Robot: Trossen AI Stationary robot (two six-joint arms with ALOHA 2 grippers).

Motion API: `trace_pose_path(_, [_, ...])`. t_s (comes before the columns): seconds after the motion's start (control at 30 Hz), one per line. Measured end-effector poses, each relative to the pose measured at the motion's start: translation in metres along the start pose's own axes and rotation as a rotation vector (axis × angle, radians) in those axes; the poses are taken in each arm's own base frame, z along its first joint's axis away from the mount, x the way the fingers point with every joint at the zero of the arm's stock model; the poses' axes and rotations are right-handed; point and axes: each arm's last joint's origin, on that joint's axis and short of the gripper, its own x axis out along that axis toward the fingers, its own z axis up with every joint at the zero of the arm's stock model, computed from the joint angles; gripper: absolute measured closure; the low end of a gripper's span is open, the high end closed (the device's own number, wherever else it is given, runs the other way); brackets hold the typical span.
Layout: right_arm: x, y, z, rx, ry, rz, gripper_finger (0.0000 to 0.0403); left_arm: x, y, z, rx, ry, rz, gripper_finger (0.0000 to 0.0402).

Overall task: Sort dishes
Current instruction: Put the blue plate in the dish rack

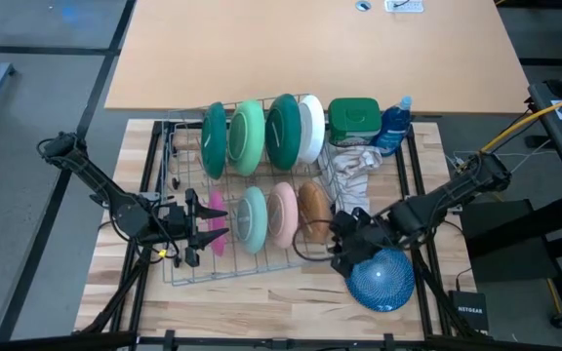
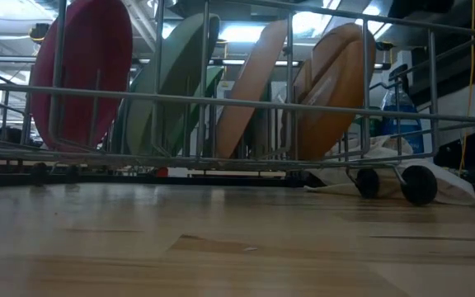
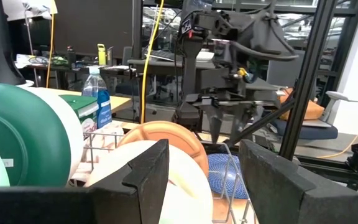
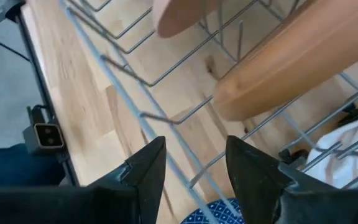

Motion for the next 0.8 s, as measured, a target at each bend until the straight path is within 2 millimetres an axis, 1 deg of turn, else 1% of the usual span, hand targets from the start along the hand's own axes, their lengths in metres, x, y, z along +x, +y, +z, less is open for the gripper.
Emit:
trace_pose_path(0.3, [-0.008, 0.016, -0.026, -0.019, 0.007, 0.031, 0.0233, 0.0, 0.0, 0.0, -0.001, 0.0, 0.0, 0.0218])
trace_pose_path(0.67, [-0.018, 0.03, -0.052, -0.105, 0.035, 0.08, 0.0233, 0.0, 0.0, 0.0, 0.0, 0.0, 0.0, 0.0218])
trace_pose_path(0.8, [-0.022, 0.035, -0.063, -0.075, 0.07, 0.109, 0.0233, 0.0, 0.0, 0.0, 0.0, 0.0, 0.0, 0.0218])
